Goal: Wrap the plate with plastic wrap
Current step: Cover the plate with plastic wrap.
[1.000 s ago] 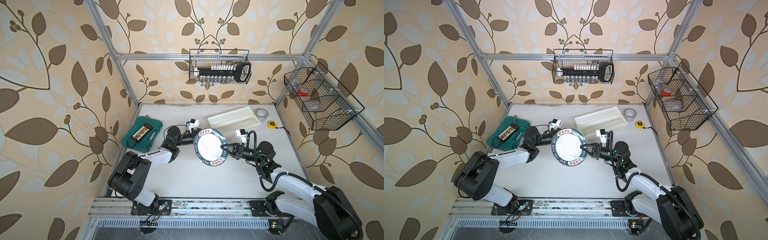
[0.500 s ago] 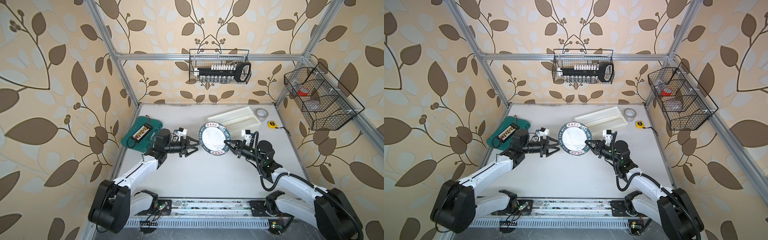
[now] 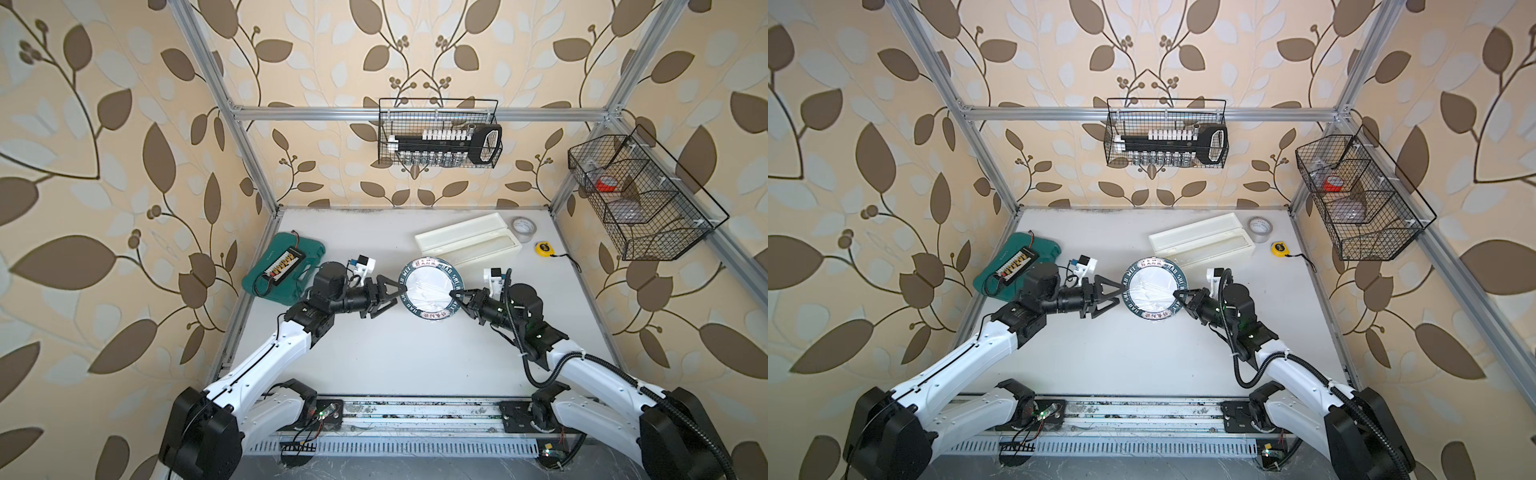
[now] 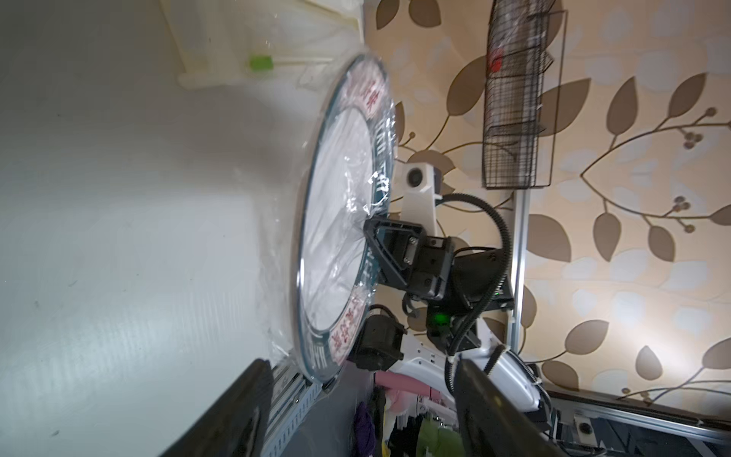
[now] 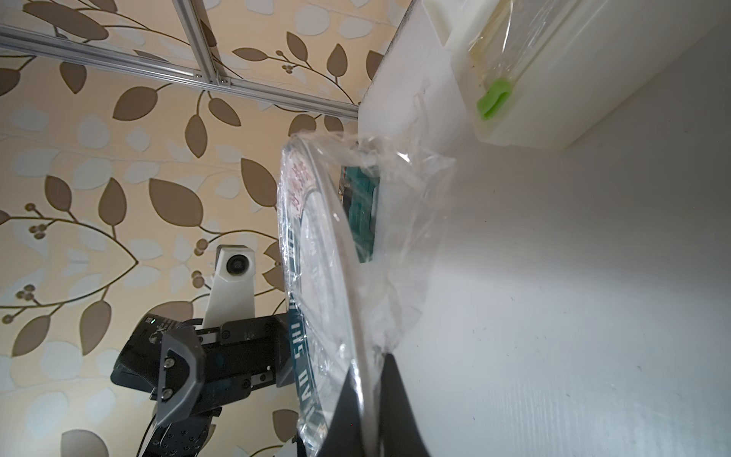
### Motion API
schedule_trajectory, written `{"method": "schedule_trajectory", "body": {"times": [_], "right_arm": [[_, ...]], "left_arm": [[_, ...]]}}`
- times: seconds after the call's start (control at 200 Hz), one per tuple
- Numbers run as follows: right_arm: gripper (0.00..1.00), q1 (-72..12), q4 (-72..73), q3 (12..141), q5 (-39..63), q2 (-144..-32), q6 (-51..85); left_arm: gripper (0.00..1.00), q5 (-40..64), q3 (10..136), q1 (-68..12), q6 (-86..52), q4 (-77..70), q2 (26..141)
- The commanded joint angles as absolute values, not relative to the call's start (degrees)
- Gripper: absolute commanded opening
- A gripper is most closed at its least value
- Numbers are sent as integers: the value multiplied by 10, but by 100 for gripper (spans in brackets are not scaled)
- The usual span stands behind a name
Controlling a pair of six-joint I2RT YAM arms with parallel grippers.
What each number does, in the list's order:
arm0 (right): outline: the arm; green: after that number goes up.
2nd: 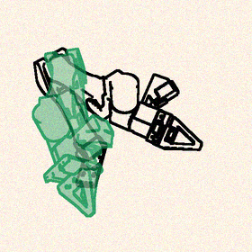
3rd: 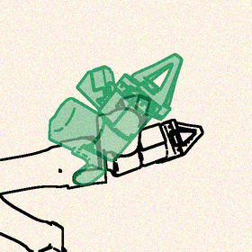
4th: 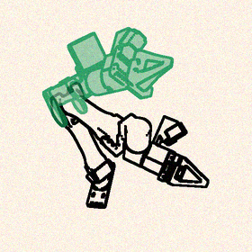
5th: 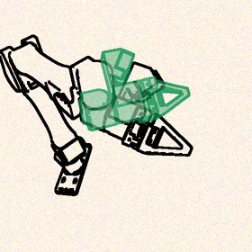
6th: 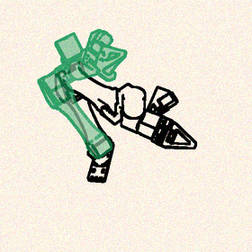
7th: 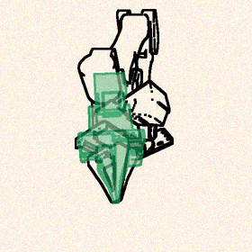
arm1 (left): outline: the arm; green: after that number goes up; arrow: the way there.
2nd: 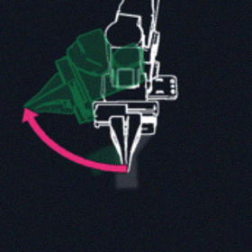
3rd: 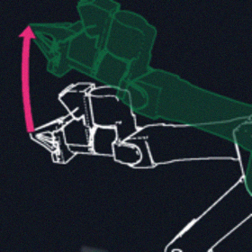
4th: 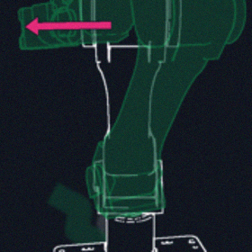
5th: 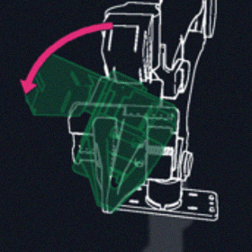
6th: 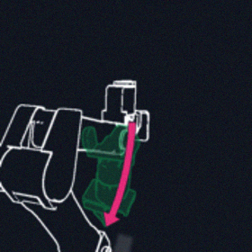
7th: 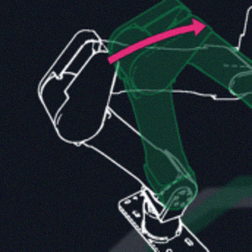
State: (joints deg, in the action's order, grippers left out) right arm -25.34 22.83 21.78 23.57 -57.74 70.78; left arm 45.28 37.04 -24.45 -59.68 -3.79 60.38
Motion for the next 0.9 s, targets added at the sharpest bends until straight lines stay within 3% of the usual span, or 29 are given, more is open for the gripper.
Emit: {"method": "schedule_trajectory", "body": {"times": [0.0, 0.17, 0.385, 0.535, 0.65, 0.735, 0.815, 0.895], "right_arm": [[0, -271, 235, 248, 212, -561, 699], [0, -308, 235, 239, 174, -559, 711], [0, -343, 242, 221, 118, -548, 749], [0, -346, 243, 207, 134, -545, 759], [23, -339, 225, 204, 181, -546, 727], [47, -305, 202, 200, 254, -543, 694], [61, -250, 130, 201, 323, -520, 641], [69, -191, -7, 232, 345, -481, 529]], "left_arm": [[71, 421, 393, -255, -555, -42, 620], [61, 410, 391, -278, -572, -107, 646], [25, 390, 352, -291, -601, -203, 655], [12, 389, 345, -291, -579, -224, 666], [0, 396, 355, -288, -536, -205, 678], [0, 417, 377, -275, -480, -153, 691], [0, 449, 399, -251, -412, -88, 705], [0, 471, 424, -241, -348, -19, 722]]}}
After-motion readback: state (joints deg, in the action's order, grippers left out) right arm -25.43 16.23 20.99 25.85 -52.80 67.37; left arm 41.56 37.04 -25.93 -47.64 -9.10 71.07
